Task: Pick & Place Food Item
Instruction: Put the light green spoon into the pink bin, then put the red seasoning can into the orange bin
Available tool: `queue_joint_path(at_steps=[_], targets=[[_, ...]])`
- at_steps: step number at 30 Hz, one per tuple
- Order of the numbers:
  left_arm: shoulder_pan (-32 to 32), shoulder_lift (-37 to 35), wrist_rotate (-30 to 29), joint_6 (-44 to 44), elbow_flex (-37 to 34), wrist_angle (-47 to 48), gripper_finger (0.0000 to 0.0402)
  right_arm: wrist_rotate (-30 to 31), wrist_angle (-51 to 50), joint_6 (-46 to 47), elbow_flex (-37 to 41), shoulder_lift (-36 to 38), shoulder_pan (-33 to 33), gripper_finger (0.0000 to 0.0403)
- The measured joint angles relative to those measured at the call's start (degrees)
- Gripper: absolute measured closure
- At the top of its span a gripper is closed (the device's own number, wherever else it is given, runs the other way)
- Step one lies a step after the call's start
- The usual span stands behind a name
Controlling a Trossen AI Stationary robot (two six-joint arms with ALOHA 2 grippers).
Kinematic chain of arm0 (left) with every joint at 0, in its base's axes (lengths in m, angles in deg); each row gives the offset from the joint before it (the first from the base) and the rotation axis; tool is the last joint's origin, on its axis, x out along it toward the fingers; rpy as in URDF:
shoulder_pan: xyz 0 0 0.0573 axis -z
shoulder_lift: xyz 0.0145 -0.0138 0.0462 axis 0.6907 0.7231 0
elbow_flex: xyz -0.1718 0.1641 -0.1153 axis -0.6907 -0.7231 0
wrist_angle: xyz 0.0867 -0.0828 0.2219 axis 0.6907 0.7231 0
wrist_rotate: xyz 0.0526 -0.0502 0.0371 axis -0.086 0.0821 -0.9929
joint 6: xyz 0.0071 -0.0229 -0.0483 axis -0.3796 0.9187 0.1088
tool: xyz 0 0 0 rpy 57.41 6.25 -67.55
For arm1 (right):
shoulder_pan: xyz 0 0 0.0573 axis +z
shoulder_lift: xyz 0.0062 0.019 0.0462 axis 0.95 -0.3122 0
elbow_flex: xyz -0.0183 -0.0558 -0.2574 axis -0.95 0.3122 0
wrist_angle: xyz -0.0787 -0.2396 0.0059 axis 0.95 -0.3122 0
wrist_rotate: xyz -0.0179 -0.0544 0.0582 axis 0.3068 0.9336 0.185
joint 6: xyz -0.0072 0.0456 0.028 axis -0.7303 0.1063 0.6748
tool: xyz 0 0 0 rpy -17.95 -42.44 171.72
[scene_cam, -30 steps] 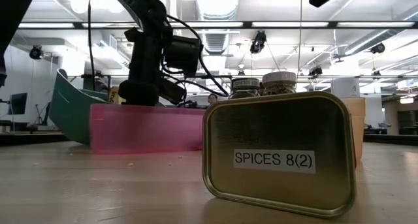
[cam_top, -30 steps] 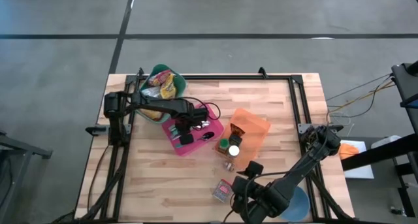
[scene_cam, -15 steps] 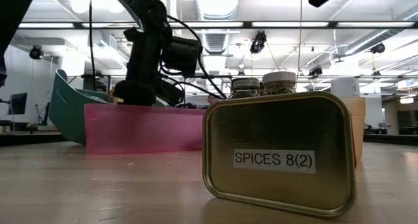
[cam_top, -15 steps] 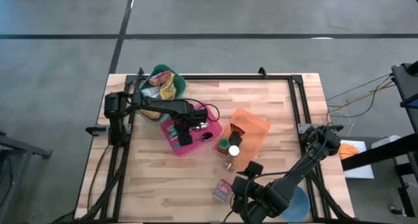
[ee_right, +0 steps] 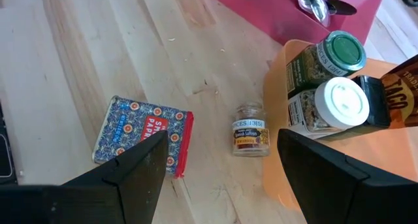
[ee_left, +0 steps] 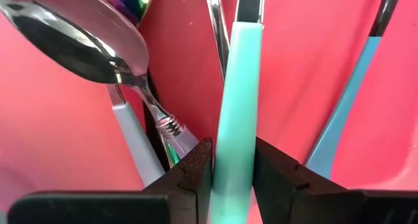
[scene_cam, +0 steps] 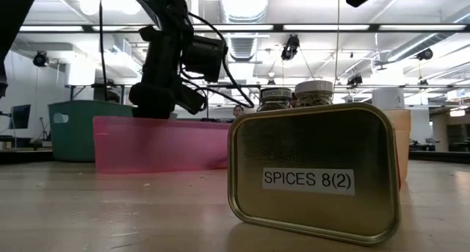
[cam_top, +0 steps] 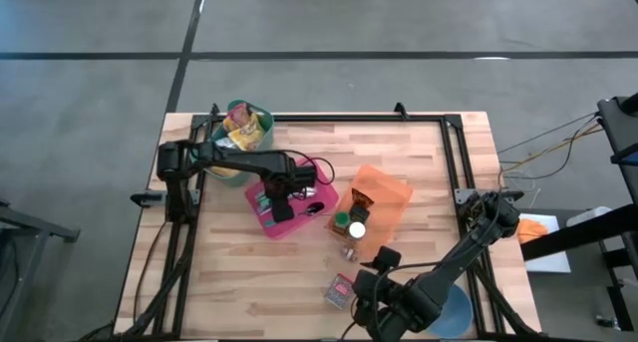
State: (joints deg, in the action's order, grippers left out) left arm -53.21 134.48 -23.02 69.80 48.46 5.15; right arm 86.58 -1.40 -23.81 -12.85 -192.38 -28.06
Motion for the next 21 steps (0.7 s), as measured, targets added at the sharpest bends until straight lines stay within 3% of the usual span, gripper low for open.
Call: queue_joint_path(at_steps=[8, 18, 21], targets=[[0.2, -0.4, 0.4, 0.0, 0.0, 0.0, 0.0289, -0.1, 0.1, 0.0, 0.0, 0.0, 0.0, 0.0118], [0.6, -0.4, 0.4, 2.6, 0.1, 0.4, 0.0161, -0.1, 0.3, -0.3, 0.0, 0.0, 0.0, 0.0118], [0.6, -0.4, 1.1, 5.9, 2.2, 5.3, 0.0139, -0.1, 0.3, 0.3, 0.0, 0.0, 0.0, 0.0118]])
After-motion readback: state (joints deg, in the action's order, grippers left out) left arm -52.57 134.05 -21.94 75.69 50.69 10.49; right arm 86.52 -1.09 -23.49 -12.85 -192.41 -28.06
